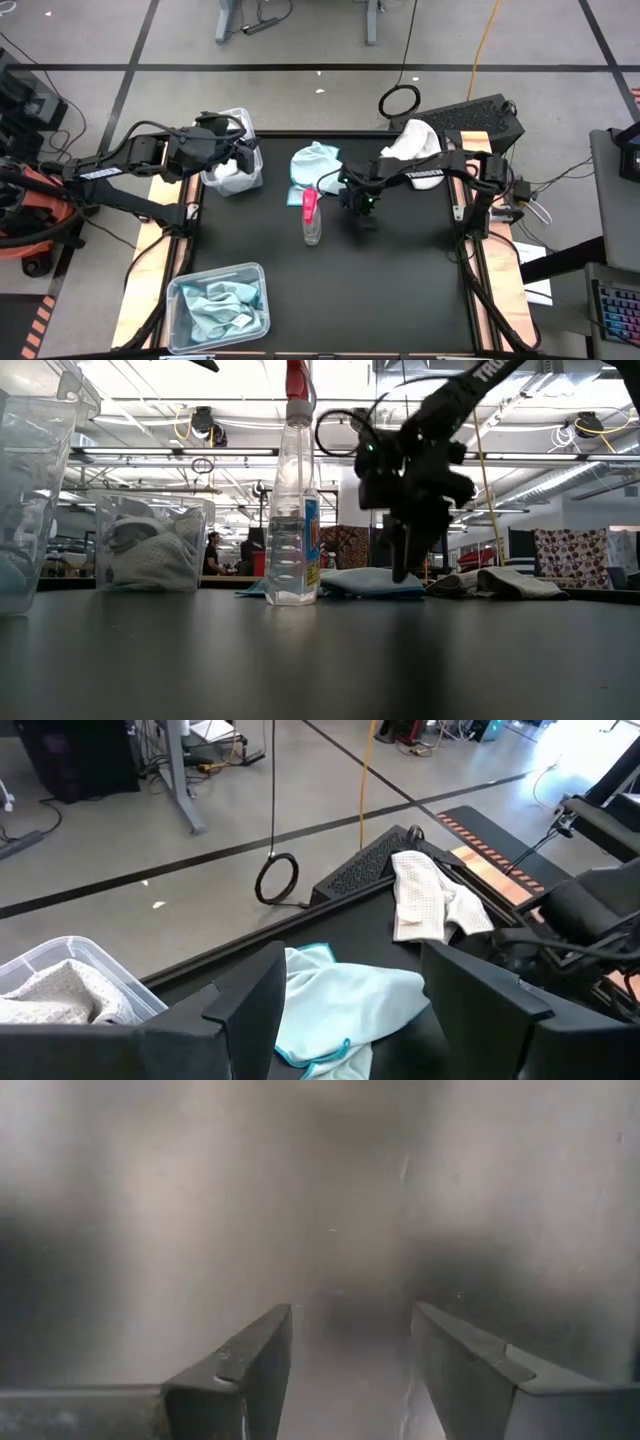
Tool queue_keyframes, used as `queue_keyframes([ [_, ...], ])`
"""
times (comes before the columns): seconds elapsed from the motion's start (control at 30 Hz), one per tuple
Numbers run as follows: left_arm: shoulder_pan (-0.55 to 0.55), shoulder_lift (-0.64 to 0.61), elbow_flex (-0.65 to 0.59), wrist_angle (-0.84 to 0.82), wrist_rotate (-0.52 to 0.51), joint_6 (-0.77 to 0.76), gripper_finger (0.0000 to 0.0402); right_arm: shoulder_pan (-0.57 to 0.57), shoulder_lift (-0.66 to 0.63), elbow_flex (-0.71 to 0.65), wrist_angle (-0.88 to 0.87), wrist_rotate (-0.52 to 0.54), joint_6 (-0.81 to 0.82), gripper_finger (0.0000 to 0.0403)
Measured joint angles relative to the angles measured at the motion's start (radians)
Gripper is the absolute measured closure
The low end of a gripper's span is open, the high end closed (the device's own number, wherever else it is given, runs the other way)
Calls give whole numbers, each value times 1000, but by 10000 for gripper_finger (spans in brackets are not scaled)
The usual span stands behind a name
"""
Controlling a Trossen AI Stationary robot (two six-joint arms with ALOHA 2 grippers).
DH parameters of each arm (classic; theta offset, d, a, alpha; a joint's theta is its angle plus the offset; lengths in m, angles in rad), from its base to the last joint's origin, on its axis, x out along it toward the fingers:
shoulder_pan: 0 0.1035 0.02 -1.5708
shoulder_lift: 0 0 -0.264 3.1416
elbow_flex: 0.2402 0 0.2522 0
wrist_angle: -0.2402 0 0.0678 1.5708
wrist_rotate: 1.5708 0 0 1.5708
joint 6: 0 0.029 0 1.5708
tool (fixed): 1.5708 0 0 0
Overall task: Sort microfiber towel by color & place in baskets
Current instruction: Put the blue towel into the bottom transparent bin
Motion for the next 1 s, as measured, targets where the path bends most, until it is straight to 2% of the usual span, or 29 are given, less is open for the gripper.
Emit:
queue_keyframes([
  [0.23,0,0,0,-23,-13,0,164,-4,-1,-114,119,0,23,205],
  [0.43,0,0,0,-51,-22,0,164,-3,-14,-116,118,-2,23,205],
  [0.87,0,0,0,-108,-41,8,164,-14,-143,-117,175,-23,71,205],
  [1.0,0,0,0,-111,-47,62,164,-14,-176,-117,214,-24,107,205],
])
